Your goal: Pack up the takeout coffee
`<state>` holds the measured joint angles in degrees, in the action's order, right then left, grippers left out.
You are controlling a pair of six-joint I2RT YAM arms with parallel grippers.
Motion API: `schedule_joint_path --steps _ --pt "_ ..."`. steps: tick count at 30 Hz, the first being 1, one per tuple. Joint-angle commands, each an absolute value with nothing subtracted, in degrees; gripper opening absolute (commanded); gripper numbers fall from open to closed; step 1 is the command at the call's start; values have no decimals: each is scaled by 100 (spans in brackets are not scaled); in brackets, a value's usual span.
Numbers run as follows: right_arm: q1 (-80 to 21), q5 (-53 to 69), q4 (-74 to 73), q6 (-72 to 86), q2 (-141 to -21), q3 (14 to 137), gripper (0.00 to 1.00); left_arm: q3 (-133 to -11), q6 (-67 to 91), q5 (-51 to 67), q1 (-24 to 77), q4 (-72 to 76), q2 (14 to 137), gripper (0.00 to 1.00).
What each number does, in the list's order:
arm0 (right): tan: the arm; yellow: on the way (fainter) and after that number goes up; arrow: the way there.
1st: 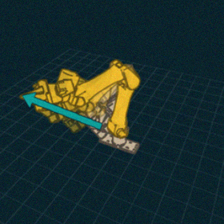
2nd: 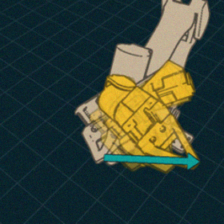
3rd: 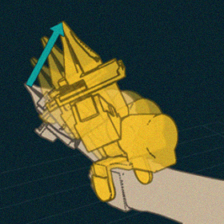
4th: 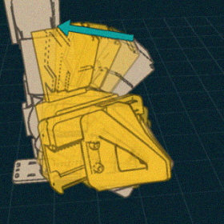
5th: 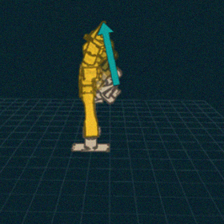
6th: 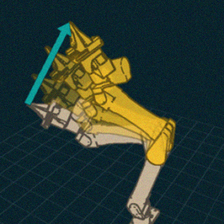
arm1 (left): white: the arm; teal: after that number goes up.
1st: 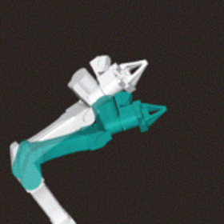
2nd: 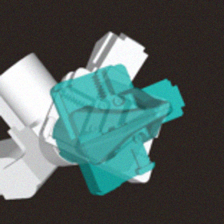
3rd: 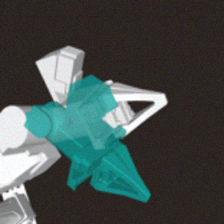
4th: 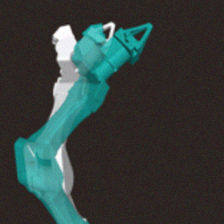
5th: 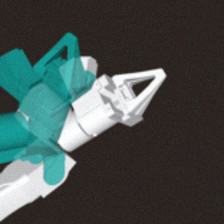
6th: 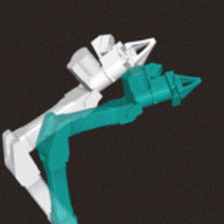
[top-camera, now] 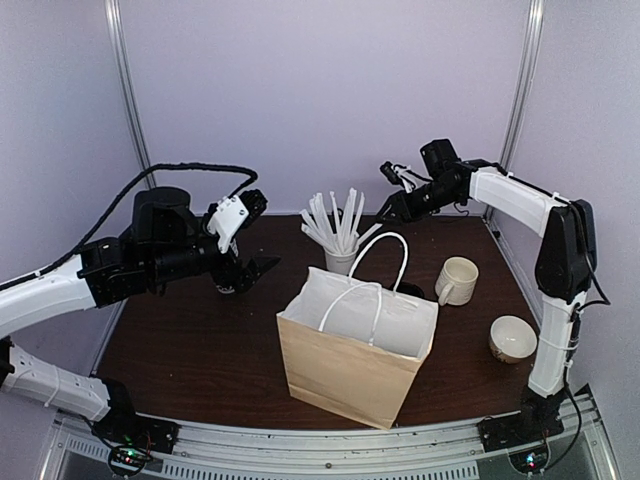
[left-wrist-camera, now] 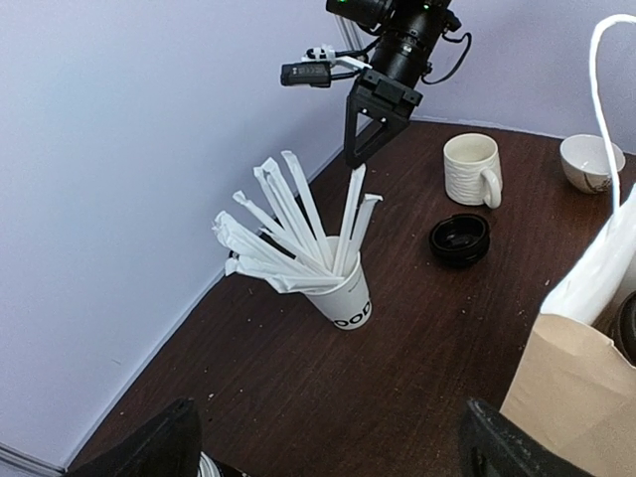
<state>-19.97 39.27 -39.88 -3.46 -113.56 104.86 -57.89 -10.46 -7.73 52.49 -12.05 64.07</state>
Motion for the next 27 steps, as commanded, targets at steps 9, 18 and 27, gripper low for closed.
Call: schedule_joint_path --steps 9,18,27 --pt "-2003 4227 -3834 -140 -11197 10420 33 -5914 -1102 -460 5209 -1153 6490 93" --pt "-2021 4158 -3858 -123 -11176 10304 30 -5932 -1138 -483 5210 -1202 6529 93" --pt "-2040 4216 -3851 -97 -10934 10228 4 -5959 -1179 -496 5209 -1265 6573 93"
